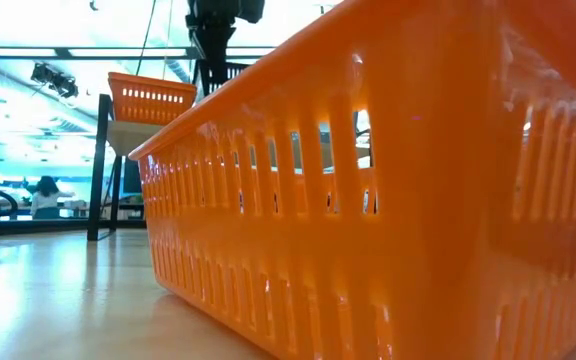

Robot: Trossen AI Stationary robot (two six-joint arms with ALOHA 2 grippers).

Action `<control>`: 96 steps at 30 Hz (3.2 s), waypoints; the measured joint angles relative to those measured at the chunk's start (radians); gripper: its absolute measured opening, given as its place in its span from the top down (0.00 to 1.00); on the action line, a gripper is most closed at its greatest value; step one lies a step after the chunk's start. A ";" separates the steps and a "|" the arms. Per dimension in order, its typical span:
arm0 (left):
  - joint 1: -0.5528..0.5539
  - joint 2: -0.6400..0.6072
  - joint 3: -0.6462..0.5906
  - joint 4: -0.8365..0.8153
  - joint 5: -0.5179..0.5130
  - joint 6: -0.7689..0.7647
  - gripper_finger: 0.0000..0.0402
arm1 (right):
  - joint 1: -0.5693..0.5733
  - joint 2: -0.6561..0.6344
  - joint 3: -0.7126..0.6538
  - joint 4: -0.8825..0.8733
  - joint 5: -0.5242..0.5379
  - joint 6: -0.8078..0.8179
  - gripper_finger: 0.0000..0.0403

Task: Stack baskets on shelf by color
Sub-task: Stack the left black bin on top of the black bin on the shelf, then stack the black bin on top of the black bin on the shelf

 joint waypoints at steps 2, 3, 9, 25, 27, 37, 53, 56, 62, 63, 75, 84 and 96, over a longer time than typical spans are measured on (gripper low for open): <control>0.000 0.001 0.000 0.006 0.000 0.000 0.97 | 0.000 0.000 0.000 -0.001 0.000 0.000 0.54; -0.001 0.001 0.000 0.006 0.001 0.000 0.96 | 0.000 0.000 0.000 -0.002 0.000 0.000 0.54; -0.001 0.002 0.000 0.006 0.014 -0.019 0.90 | 0.000 0.000 0.000 -0.001 0.000 0.003 0.54; -0.003 0.002 0.000 0.006 0.014 -0.037 0.79 | 0.000 0.000 0.000 -0.001 0.000 0.003 0.54; -0.004 0.002 0.000 0.006 0.014 -0.050 0.79 | 0.000 0.000 0.000 -0.001 0.000 0.003 0.54; -0.028 0.002 0.000 0.006 0.014 -0.057 0.77 | 0.000 0.000 0.000 -0.002 0.000 0.003 0.54; -0.197 -0.006 0.053 -0.037 0.001 -0.107 0.80 | 0.000 0.000 0.000 -0.015 0.000 -0.007 0.54; -0.226 -0.006 0.091 -0.081 -0.030 -0.139 0.81 | 0.000 0.000 0.000 -0.015 0.000 -0.005 0.54; -0.325 -0.011 0.120 -0.104 -0.036 -0.231 0.82 | 0.000 0.000 0.000 -0.019 0.000 -0.003 0.54; -0.351 -0.015 0.115 -0.105 -0.041 -0.243 0.82 | 0.000 0.000 0.000 -0.024 0.000 0.000 0.54; -0.657 -0.019 -0.027 -0.021 -0.253 -0.400 0.85 | 0.000 0.000 0.000 -0.041 -0.019 0.058 0.54; -0.808 -0.020 -0.198 0.084 -0.304 -0.553 0.87 | 0.007 0.073 0.000 -0.040 -0.132 0.091 0.54; -0.857 -0.020 -0.442 0.548 -0.325 -0.471 0.87 | 0.047 0.178 0.000 -0.095 -0.554 0.360 0.54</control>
